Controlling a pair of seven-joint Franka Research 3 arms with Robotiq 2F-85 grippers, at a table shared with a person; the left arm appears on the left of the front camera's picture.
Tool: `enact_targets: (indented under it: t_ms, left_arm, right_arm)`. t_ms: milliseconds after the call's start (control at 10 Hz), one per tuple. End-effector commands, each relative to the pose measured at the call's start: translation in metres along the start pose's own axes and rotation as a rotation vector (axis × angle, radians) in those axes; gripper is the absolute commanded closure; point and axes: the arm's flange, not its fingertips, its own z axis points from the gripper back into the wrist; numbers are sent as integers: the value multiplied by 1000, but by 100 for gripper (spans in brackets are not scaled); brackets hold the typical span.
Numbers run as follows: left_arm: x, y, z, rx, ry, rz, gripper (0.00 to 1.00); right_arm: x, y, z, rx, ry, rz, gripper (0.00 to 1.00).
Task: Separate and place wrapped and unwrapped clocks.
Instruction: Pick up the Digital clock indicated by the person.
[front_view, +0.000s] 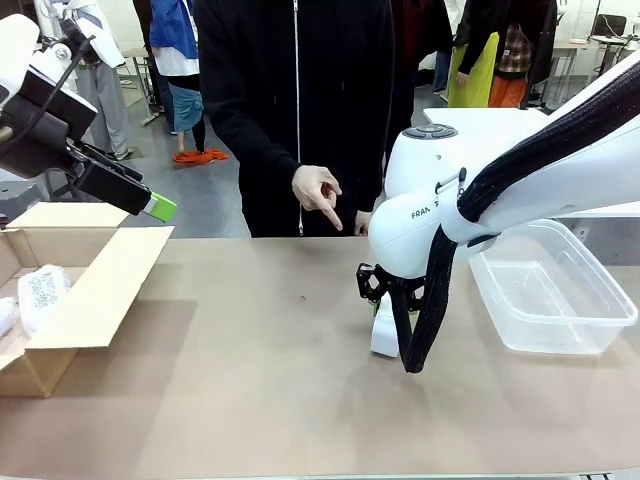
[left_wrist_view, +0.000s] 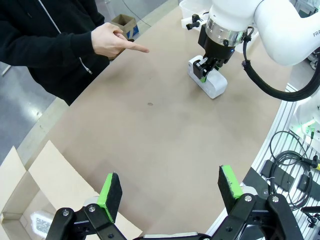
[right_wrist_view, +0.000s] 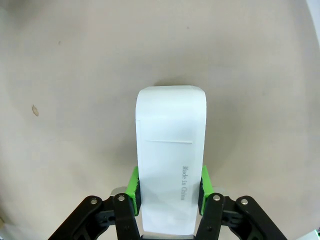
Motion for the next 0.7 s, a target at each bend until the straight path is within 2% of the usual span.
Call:
enact_targets:
  t_ms: [0, 100, 300, 500, 600]
  left_arm:
    - [1, -1, 0, -7, -12, 2, 0]
    - [1, -1, 0, -7, -12, 2, 0]
    - [1, -1, 0, -7, -12, 2, 0]
    - [1, -1, 0, -7, -12, 2, 0]
    - [1, -1, 0, -7, -12, 2, 0]
  right_arm:
    - [5, 8, -9, -45, -5, -20, 75]
    - [4, 8, -8, -24, -21, -11, 100]
    - [4, 3, 10, -26, -43, -3, 100]
    - [-1, -3, 76, 19, -129, 68, 100]
    - [-5, -2, 106, 36, -138, 133, 100]
